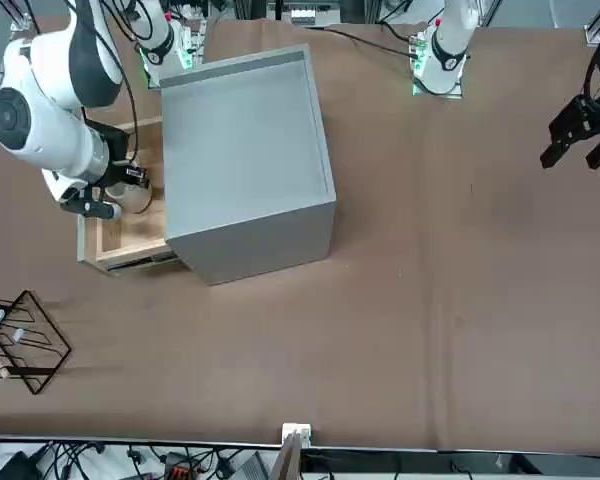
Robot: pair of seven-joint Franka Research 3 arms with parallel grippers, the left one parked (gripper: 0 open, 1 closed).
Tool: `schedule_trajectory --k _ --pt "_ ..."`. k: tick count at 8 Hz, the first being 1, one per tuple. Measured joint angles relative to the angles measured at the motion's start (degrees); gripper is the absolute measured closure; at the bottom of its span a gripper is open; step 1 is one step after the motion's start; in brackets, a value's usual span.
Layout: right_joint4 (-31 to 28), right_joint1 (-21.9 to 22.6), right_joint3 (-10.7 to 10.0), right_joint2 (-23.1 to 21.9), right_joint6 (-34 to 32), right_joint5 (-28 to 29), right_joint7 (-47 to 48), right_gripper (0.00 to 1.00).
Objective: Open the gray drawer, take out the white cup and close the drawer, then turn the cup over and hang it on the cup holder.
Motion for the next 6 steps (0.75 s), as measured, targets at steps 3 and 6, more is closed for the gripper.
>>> schedule_trajectory --k 3,6 --pt "9.82 -0.01 -0.20 -0.87 -9.10 0.01 2.19 0.95" --pt "20.63 -0.35 -0.89 -1.12 -19.71 -0.02 3.40 0.95"
